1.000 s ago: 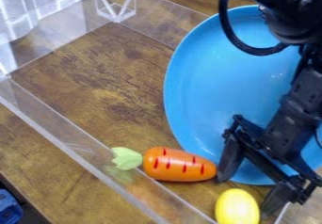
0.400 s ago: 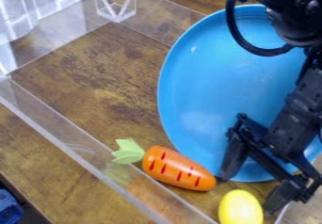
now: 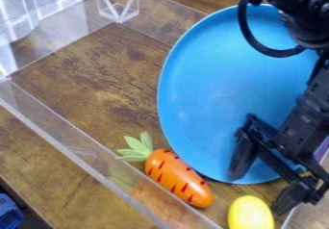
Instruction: Remove the lemon from the blue tray and put it on the table
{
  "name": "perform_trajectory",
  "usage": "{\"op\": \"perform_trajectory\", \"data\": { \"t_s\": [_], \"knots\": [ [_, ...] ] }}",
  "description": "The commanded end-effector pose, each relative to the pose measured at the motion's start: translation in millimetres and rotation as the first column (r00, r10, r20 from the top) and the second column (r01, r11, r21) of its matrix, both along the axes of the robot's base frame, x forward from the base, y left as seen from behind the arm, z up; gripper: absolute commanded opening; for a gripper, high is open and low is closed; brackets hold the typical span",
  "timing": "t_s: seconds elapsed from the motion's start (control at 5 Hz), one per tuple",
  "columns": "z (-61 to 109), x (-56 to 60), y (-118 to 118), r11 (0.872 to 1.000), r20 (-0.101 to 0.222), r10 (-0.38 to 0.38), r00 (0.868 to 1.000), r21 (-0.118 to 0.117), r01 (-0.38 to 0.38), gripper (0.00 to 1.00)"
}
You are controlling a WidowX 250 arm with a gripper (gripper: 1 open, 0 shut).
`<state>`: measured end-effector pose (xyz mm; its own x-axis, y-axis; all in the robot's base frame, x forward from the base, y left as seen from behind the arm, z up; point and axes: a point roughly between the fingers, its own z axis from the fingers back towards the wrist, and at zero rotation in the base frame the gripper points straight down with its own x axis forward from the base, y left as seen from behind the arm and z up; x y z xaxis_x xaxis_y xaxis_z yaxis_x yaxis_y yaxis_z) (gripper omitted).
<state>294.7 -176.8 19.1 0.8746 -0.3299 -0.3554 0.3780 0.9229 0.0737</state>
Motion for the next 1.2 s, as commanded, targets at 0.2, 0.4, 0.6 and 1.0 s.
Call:
{"op": "perform_trajectory", "data": {
  "t_s": [0.2, 0.4, 0.6, 1.0],
  "knots": [
    [9.2, 6.5, -6.6, 0.999, 0.025, -0.047, 0.999, -0.004, 0.047, 0.0],
    [9.6, 8.6, -6.3, 0.999, 0.031, -0.053, 0.998, -0.001, 0.053, 0.0],
    [9.6, 11.6, -6.4, 0.999, 0.04, -0.052, 0.998, 0.001, 0.052, 0.0],
    [13.9, 18.4, -4.9, 0.998, 0.044, -0.055, 0.998, 0.004, 0.055, 0.0]
  ]
}}
